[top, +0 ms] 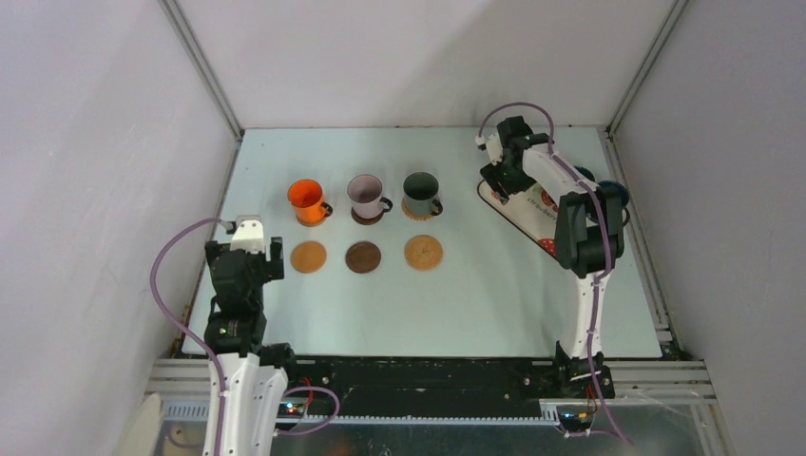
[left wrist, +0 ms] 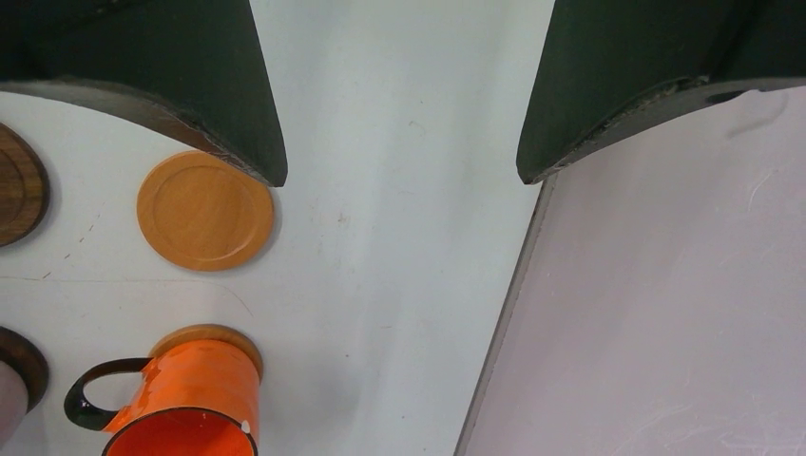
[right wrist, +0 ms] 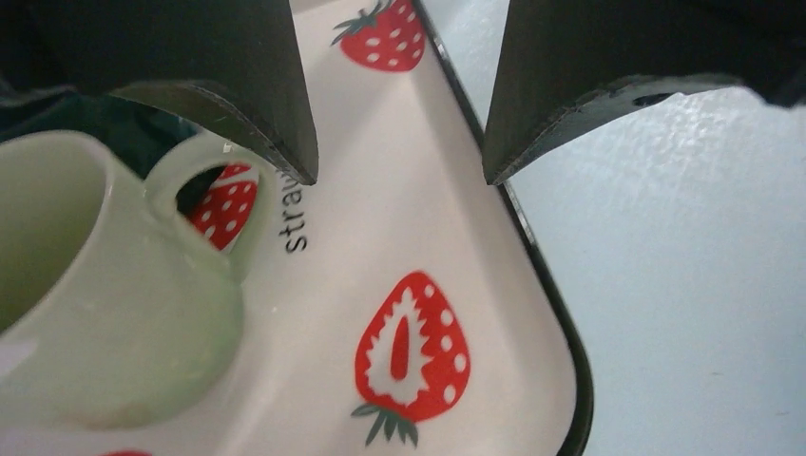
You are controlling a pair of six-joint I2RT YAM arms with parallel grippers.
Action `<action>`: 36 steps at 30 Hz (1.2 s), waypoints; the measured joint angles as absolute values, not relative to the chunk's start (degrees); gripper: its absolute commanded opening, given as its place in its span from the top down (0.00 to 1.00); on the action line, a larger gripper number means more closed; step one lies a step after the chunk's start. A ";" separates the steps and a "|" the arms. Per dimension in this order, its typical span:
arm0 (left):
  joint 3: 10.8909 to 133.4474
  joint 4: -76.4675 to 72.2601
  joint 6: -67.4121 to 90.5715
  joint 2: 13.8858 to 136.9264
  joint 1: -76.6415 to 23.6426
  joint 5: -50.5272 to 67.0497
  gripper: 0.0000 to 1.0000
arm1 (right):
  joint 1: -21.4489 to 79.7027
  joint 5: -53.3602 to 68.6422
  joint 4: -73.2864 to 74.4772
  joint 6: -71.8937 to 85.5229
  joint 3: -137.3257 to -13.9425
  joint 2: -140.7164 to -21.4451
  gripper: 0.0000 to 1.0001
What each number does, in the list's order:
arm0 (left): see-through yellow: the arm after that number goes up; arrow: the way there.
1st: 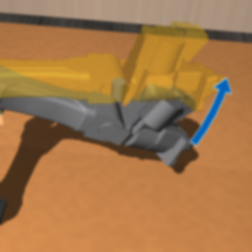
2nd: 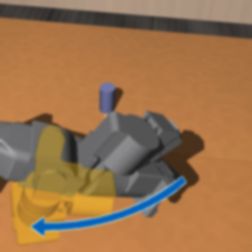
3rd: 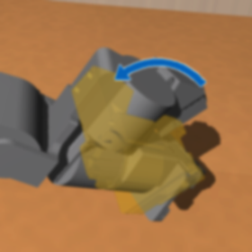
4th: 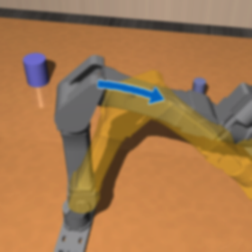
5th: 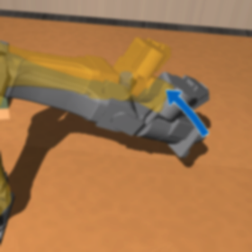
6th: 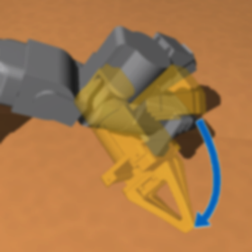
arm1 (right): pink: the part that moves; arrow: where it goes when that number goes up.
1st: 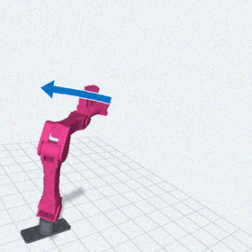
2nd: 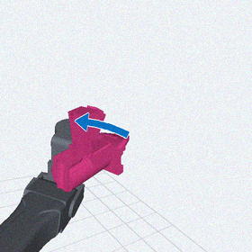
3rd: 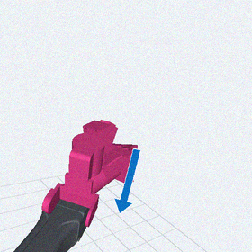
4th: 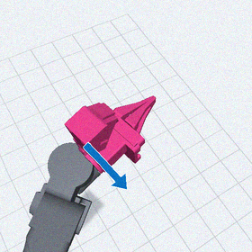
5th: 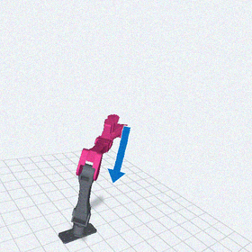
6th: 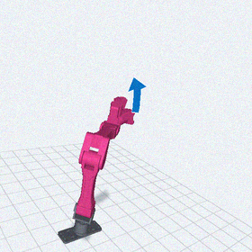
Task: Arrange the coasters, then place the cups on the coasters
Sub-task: Pick up the cup from the tray.
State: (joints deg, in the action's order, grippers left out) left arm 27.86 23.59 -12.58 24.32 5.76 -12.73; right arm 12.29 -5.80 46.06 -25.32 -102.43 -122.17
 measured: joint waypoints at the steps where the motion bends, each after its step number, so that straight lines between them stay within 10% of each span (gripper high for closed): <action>1: 27.86 23.64 -12.60 24.08 5.76 -12.62 0.02 | 12.34 -5.72 46.44 -24.80 -101.95 -121.49 0.32; 15: 27.86 23.73 -12.58 23.62 5.76 -10.07 0.02 | 4.75 -3.55 40.49 -6.20 -91.74 -101.45 0.26; 36: 27.86 23.70 -12.58 25.52 5.76 -11.84 0.02 | 6.66 -12.95 32.47 3.07 -90.72 -110.89 0.28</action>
State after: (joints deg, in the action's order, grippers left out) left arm 27.86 23.70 -12.58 25.52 5.76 -11.84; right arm 6.66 -12.95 32.47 3.07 -90.72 -110.89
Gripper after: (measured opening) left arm 0.985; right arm 0.747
